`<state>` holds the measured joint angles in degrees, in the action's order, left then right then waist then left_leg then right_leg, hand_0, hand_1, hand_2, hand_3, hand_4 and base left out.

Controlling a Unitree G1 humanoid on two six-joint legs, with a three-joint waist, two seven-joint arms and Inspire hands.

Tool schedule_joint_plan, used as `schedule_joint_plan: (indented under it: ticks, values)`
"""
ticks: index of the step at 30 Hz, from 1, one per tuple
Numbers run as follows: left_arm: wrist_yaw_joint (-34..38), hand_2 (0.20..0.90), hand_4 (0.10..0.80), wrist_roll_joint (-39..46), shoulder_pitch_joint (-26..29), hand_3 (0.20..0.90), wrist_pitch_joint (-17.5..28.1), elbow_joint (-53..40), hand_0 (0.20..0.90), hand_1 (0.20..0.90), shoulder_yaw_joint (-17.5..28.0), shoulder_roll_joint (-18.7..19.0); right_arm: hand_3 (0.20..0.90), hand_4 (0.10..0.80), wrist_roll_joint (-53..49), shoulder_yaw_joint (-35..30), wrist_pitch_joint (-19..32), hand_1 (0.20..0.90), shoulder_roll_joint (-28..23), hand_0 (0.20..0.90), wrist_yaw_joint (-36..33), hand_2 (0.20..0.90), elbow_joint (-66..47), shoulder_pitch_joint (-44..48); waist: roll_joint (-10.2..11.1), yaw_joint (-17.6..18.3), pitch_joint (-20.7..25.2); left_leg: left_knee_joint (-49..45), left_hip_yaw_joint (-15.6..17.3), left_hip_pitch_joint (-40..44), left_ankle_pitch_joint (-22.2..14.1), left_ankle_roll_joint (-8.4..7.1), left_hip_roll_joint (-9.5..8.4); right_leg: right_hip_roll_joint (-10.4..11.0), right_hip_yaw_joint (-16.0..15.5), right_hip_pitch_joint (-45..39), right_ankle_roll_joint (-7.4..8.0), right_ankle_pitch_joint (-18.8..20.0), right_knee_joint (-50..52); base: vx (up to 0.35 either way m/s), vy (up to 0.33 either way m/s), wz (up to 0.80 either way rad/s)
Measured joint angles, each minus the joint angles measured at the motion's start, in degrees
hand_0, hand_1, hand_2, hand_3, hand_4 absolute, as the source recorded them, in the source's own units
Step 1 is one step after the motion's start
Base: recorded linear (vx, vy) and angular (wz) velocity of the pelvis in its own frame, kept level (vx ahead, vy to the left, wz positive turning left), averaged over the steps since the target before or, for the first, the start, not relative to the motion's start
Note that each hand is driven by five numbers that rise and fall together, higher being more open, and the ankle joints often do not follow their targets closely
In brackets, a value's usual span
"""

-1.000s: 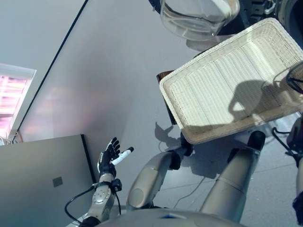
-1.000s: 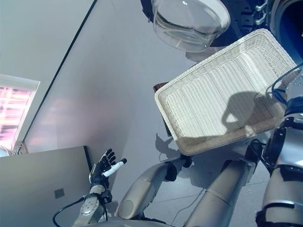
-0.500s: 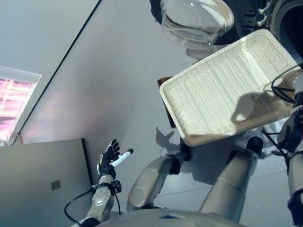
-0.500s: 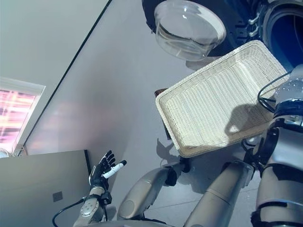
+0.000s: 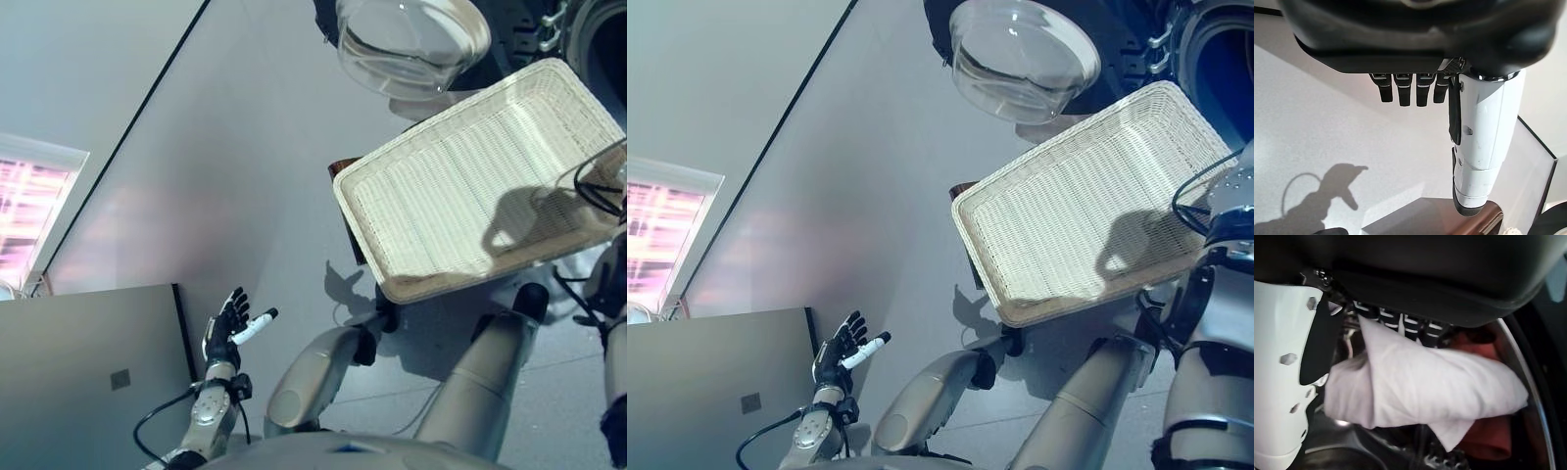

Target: Pick up the clothes and place them into the washing machine

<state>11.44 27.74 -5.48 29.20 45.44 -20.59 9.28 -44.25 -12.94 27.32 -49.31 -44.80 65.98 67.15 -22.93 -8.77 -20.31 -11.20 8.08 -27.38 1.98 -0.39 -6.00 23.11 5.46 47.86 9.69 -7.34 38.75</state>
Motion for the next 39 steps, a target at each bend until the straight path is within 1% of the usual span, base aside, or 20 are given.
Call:
schedule_joint_plan:
  ticks: [5,8,11,13,14,15,16,17,19,22,23,25,27,28,30,31,32,34,37,39]
  values:
    - [0.0,0.9,0.8,0.0,0.1,0.9,0.0,0.2,0.9,0.9,0.1,0.0,0.9,0.8,1.2,0.0,0.0,0.9,1.1,0.9,1.5,0.9,0.6,-2.2,0.0,0.0,0.0,0.7,-0.3,1.3,0.0,0.03,0.21,-0.1,-0.7,-1.6,0.05,0.0,-0.8,-0.005,0.011,-0.02]
    - [0.0,0.9,0.8,0.0,0.2,0.9,0.0,0.2,0.9,0.9,0.3,-0.2,0.9,0.8,2.1,1.3,-1.2,0.9,3.3,0.9,4.6,0.9,1.2,-4.7,-0.2,1.4,0.2,1.3,-0.6,2.9,0.1,-0.05,0.46,-0.2,-1.4,-3.2,0.04,0.0,-1.1,-0.007,-0.01,-0.01]
    - [-0.1,0.9,0.8,0.0,0.3,0.9,0.0,0.2,0.9,0.9,0.7,-0.2,0.9,0.8,2.2,2.3,-2.2,0.9,6.7,0.9,6.5,0.9,1.3,-7.7,0.1,1.8,0.0,1.3,-0.9,4.3,0.1,-0.22,1.33,-1.0,-2.0,-5.1,-0.1,-0.1,-1.6,-0.017,-0.016,-0.07]
    - [-0.2,0.9,0.8,0.0,0.5,0.9,0.1,0.5,0.9,0.9,1.4,-0.8,0.9,0.8,2.1,3.5,-2.5,0.9,10.8,0.9,8.0,0.9,1.3,-10.0,0.2,2.0,0.0,1.4,-1.9,4.5,0.3,-0.81,1.99,-1.4,-3.2,-5.9,-0.48,-0.4,-1.7,0.004,-0.008,0.03]
    - [-0.2,0.9,0.8,0.0,0.8,0.9,0.1,0.9,0.9,0.9,1.4,-0.8,0.9,0.8,2.1,3.9,-2.5,0.9,11.8,0.9,8.5,0.9,1.3,-11.0,0.2,2.0,0.0,1.3,-2.2,4.5,0.4,-0.97,2.24,-1.7,-3.4,-6.3,-0.55,-0.4,-1.7,0.01,-0.026,0.13]
    - [-0.2,0.9,0.8,0.0,1.2,0.9,-0.1,1.8,0.9,0.9,1.6,-1.0,0.9,0.8,2.0,4.1,-3.5,0.9,14.2,0.9,9.6,0.9,1.3,-13.0,0.3,1.9,0.0,1.3,-3.1,4.8,0.6,-1.41,2.72,-2.0,-4.7,-7.3,-0.72,-0.7,-1.9,0.025,-0.037,0.14]
    - [-0.2,0.9,0.8,0.0,1.1,0.9,-0.1,2.0,0.9,0.9,1.7,-1.0,0.9,0.8,2.0,4.0,-3.8,0.9,15.4,0.9,10.1,0.9,1.4,-13.9,0.3,1.7,0.3,1.5,-3.4,4.9,0.8,-1.63,3.21,-2.2,-5.1,-7.6,-0.85,-0.8,-1.9,0.04,-0.031,0.13]
    - [-0.2,0.9,0.8,0.0,1.0,0.9,-0.1,2.4,0.9,0.9,2.0,-1.0,0.9,0.8,2.0,4.5,-3.9,0.9,16.9,0.9,10.6,0.9,1.9,-14.6,0.9,1.5,0.4,1.6,-3.8,5.0,0.9,-1.87,3.39,-2.4,-5.4,-7.7,-0.93,-0.8,-1.9,0.055,-0.043,0.11]
    - [-0.2,0.9,0.8,0.0,1.0,0.9,-0.2,3.8,0.9,0.9,2.4,-1.2,0.9,0.8,1.9,4.5,-5.0,0.9,19.3,0.9,12.4,0.9,2.9,-16.6,1.3,1.6,0.7,1.5,-4.9,5.4,1.2,-2.16,3.95,-2.5,-7.0,-9.2,-1.26,-1.0,-2.1,0.07,-0.041,0.17]
    - [-0.2,0.9,0.8,0.0,0.3,0.9,-0.3,5.4,0.9,0.9,3.8,-1.2,0.9,0.8,1.4,4.5,-5.3,0.9,23.8,0.9,13.8,0.9,2.8,-21.2,4.9,1.2,1.5,1.5,-6.4,6.3,1.2,-2.72,4.63,-3.0,-9.0,-11.4,-1.96,-1.4,-2.4,0.102,-0.043,0.14]
    - [-0.2,0.9,0.8,0.0,0.3,0.9,-0.5,6.0,0.9,0.9,4.4,-1.4,0.9,0.8,1.5,4.5,-5.2,0.9,24.7,0.9,14.3,0.9,2.3,-22.8,5.5,1.1,2.0,1.6,-6.6,6.4,1.2,-2.89,5.05,-3.2,-10.0,-12.4,-2.15,-1.2,-3.0,0.093,-0.04,0.17]
    - [-0.2,0.9,0.8,-0.2,0.4,0.9,-0.5,7.6,0.9,0.9,5.1,-1.4,0.9,0.8,1.4,4.4,-5.2,0.9,26.5,0.9,15.8,0.9,2.3,-26.5,7.7,1.0,2.5,1.9,-8.0,7.6,1.3,-3.13,5.66,-3.7,-11.8,-15.0,-2.41,-1.1,-4.4,0.05,-0.031,0.16]
    - [-0.2,0.9,0.8,-1.1,-0.3,0.9,-1.2,8.5,0.9,0.9,6.3,-1.4,0.9,0.8,0.9,4.4,-5.2,0.9,28.2,0.9,16.3,0.9,2.3,-29.5,9.6,0.7,3.4,2.5,-8.4,8.7,1.3,-3.22,6.46,-4.3,-13.2,-17.2,-2.76,-0.9,-6.4,0.072,-0.046,0.01]
    - [-0.2,0.9,0.8,-1.4,-0.4,0.9,-1.4,9.3,0.9,0.9,6.7,-1.5,0.9,0.8,0.9,4.3,-5.1,0.9,28.9,0.9,16.5,0.9,2.2,-30.9,11.0,0.6,4.0,2.7,-8.7,8.9,0.9,-3.27,6.83,-4.5,-13.4,-17.7,-2.75,-0.5,-7.2,0.156,-0.061,0.0]
    - [-0.1,0.9,0.8,-2.4,0.3,0.9,-1.7,11.6,0.9,0.9,7.7,-1.9,0.9,0.8,0.9,4.3,-4.9,0.9,29.0,0.9,18.3,0.9,2.2,-34.1,11.7,0.3,4.5,3.5,-9.4,10.2,1.0,-3.25,7.52,-5.2,-14.9,-20.7,-2.61,0.5,-9.9,0.123,-0.036,0.09]
    - [-0.2,0.9,0.8,-2.8,0.3,0.9,-2.0,12.5,0.9,0.9,8.4,-1.9,0.9,0.8,0.7,4.3,-5.1,0.9,29.6,0.9,19.0,0.9,2.4,-36.1,12.2,0.1,4.8,3.9,-9.7,11.2,1.1,-3.19,7.48,-5.4,-15.9,-22.6,-2.56,0.8,-11.2,0.107,0.003,0.1]
    - [0.0,0.9,0.8,-3.6,0.3,0.9,-2.1,13.7,0.9,0.9,8.7,-1.6,0.9,0.8,0.2,4.3,-5.1,0.9,30.7,0.9,19.7,0.9,2.4,-37.8,13.4,0.2,5.5,4.6,-9.9,12.1,0.9,-2.97,8.02,-5.6,-16.2,-23.7,-2.5,1.0,-12.2,0.124,-0.014,0.11]
    - [0.0,0.9,0.8,-5.0,0.7,0.9,-2.8,16.6,0.9,0.9,9.5,-1.4,0.9,0.8,0.5,4.8,-5.6,0.9,32.1,0.9,21.9,0.9,3.1,-41.8,15.1,0.0,7.0,5.6,-10.1,13.7,0.9,-2.84,8.24,-6.1,-17.5,-26.7,-2.21,1.8,-15.1,0.114,-0.021,0.06]
    - [-0.5,0.9,0.8,-7.1,0.4,0.9,-3.9,19.5,0.9,0.9,11.0,-1.2,0.9,0.8,5.6,9.5,-8.9,0.9,33.2,0.9,24.6,0.9,6.8,-47.5,18.6,0.0,9.9,7.2,-10.4,16.4,0.8,-2.57,8.24,-6.4,-18.8,-31.0,-1.69,2.8,-18.8,0.085,-0.004,0.08]
    - [-1.7,0.9,0.8,-7.6,0.6,0.9,-4.7,22.4,0.9,0.9,11.8,-0.5,0.9,0.8,10.0,10.0,-10.9,0.9,34.7,0.9,25.9,0.9,7.3,-51.5,20.3,0.7,12.0,8.6,-10.8,18.3,0.8,-2.22,8.35,-6.8,-19.8,-34.1,-1.2,4.0,-22.2,0.076,0.037,0.08]
